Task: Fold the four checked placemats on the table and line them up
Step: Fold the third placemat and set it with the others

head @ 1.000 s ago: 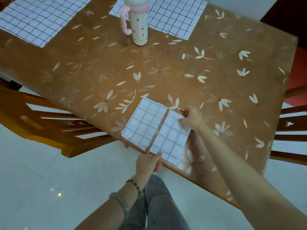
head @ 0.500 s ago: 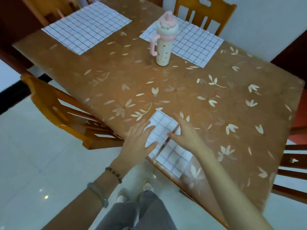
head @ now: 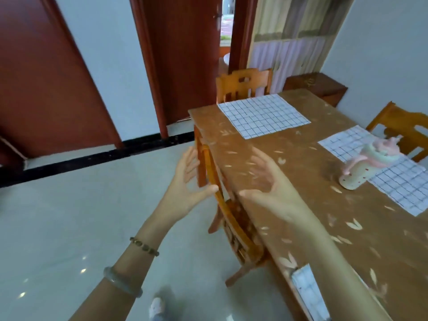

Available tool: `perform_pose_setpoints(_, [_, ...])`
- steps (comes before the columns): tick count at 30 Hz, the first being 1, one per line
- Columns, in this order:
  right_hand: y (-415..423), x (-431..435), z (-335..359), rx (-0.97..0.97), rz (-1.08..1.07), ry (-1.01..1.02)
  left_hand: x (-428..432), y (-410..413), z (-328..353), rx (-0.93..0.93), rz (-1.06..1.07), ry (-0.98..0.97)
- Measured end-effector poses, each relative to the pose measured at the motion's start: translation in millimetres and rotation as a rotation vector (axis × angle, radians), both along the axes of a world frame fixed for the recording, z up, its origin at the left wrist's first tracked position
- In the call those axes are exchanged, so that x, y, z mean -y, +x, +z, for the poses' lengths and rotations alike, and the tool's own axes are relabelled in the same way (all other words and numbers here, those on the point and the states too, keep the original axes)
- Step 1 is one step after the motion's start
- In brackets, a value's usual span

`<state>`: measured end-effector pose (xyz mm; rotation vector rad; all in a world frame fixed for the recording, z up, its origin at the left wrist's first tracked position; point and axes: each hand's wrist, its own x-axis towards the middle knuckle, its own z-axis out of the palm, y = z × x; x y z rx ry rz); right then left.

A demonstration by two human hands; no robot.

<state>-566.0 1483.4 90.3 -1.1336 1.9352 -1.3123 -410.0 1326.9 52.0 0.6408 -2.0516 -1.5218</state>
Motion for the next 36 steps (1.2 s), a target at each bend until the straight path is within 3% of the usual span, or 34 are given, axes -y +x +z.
perform_pose_setpoints(8, [73,171,-10,0.148,0.104,-0.017,158,96,3,-0.026,0.053,0.03])
perform_pose_setpoints(15, [95,270,-17,0.194,0.061,-0.02,253,117,-3,0.02,0.007,0.025])
perform_pose_setpoints(24, [42,387,-44,0.206,0.004,-0.01,375,60,-31,0.081,-0.071,0.037])
perform_pose_setpoints(36, [-97,563,-49,0.248,-0.083,-0.02,572,-88,-30,0.088,-0.107,0.095])
